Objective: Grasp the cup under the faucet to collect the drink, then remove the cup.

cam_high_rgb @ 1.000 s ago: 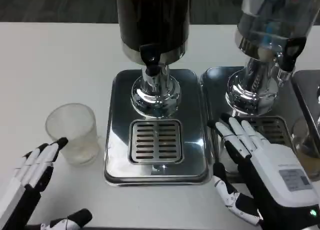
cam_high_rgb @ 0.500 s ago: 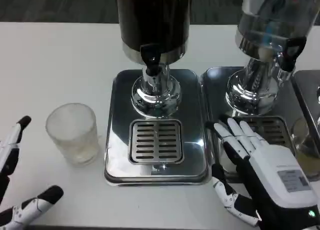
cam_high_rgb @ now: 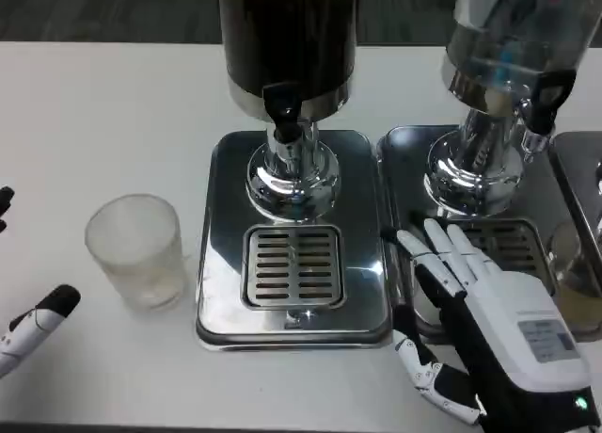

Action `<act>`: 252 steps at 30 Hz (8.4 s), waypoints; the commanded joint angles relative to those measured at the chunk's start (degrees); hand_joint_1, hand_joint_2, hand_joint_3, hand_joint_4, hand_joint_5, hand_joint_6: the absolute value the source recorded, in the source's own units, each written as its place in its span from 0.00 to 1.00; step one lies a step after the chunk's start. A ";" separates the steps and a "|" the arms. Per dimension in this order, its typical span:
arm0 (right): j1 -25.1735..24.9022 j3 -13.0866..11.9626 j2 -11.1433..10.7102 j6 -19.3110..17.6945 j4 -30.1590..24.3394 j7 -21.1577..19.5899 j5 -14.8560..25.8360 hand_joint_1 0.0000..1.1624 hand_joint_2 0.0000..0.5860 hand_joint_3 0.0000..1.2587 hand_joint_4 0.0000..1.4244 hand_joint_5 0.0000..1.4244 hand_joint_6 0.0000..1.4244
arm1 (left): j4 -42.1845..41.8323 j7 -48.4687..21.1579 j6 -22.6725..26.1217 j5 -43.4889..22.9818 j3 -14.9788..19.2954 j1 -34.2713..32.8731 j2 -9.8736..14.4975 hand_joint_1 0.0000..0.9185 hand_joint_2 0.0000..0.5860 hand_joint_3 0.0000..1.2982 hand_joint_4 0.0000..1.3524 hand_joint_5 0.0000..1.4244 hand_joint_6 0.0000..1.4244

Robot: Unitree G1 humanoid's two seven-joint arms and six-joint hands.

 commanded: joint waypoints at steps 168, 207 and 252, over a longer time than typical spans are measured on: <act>0.13 -2.36 -1.48 -2.25 -0.66 3.51 11.03 0.51 1.00 0.14 0.03 0.00 0.10 | 21.68 20.36 -6.19 9.71 -19.21 -25.01 -1.57 0.47 0.27 0.48 0.50 0.66 0.87; 2.88 -2.15 0.08 -2.18 -3.57 1.76 7.24 0.51 1.00 0.12 0.01 0.00 0.10 | 26.08 13.55 -3.31 11.49 -24.21 -31.76 -10.27 0.48 0.25 0.49 0.51 0.66 0.85; 6.17 -2.90 1.09 -1.00 -5.85 3.82 8.25 0.49 1.00 0.12 0.01 0.00 0.10 | 31.08 7.65 0.61 10.07 -25.83 -35.31 -14.15 0.25 0.20 0.31 0.37 0.51 0.66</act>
